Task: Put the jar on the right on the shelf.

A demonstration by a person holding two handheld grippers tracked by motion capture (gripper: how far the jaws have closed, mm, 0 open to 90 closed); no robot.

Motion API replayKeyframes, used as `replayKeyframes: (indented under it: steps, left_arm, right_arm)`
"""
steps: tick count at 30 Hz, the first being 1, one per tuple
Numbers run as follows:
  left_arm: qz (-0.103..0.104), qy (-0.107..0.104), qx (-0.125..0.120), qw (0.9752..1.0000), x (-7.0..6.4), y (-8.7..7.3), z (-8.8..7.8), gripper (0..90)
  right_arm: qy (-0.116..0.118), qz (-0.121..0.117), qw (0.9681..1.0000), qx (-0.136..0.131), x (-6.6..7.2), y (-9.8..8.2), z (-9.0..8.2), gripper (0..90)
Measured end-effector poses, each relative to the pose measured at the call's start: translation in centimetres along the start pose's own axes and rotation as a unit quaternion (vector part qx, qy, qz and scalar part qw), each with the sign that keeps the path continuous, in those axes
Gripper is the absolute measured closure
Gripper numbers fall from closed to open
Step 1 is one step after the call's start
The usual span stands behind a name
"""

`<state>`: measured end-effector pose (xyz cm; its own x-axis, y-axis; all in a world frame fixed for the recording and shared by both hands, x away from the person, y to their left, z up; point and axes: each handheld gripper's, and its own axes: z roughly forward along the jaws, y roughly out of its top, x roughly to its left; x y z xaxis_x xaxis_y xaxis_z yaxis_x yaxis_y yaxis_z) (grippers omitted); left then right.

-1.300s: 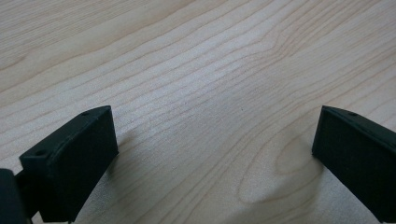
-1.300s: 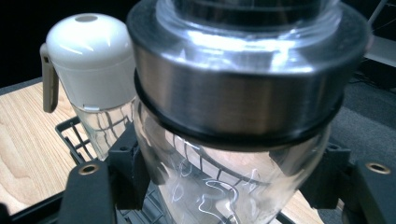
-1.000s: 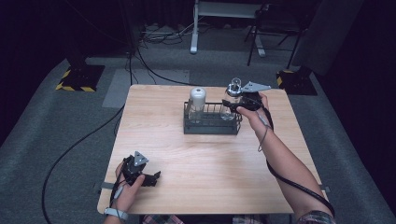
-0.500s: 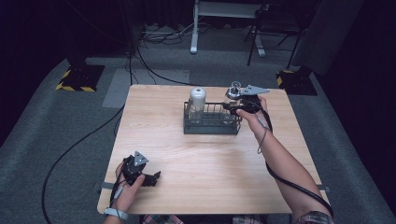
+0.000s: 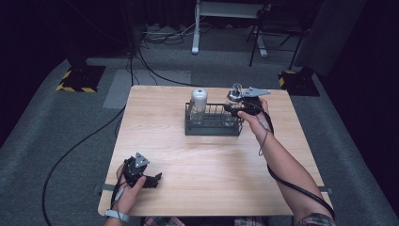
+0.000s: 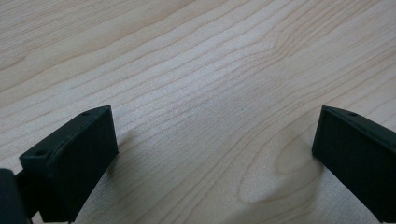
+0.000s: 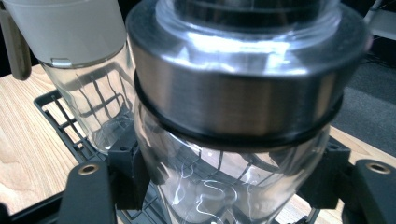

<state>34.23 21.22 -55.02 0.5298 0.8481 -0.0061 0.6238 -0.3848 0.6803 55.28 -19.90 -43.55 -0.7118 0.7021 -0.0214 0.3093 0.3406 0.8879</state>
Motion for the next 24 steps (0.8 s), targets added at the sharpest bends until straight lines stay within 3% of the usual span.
replayKeyframes:
  steps: [11, 17, 24]
  left_arm:
    - [0.000, 0.000, -0.001, 1.0000, 0.0, 0.0, 0.0, 0.0]
    - [-0.001, 0.001, 0.000, 1.0000, 0.0, 0.0, 0.0, 0.0]
    - [-0.001, 0.001, 0.000, 1.0000, 0.0, 0.0, 0.0, 0.0]
  right_arm:
    - [-0.005, -0.013, 0.9999, 0.000, 0.2, 0.0, 0.1, 30.7]
    - [-0.007, -0.013, 0.9999, -0.004, 0.2, 0.0, 0.1, 16.0]
    - [-0.006, -0.006, 0.9999, -0.006, 0.2, 0.4, -1.0, 13.1]
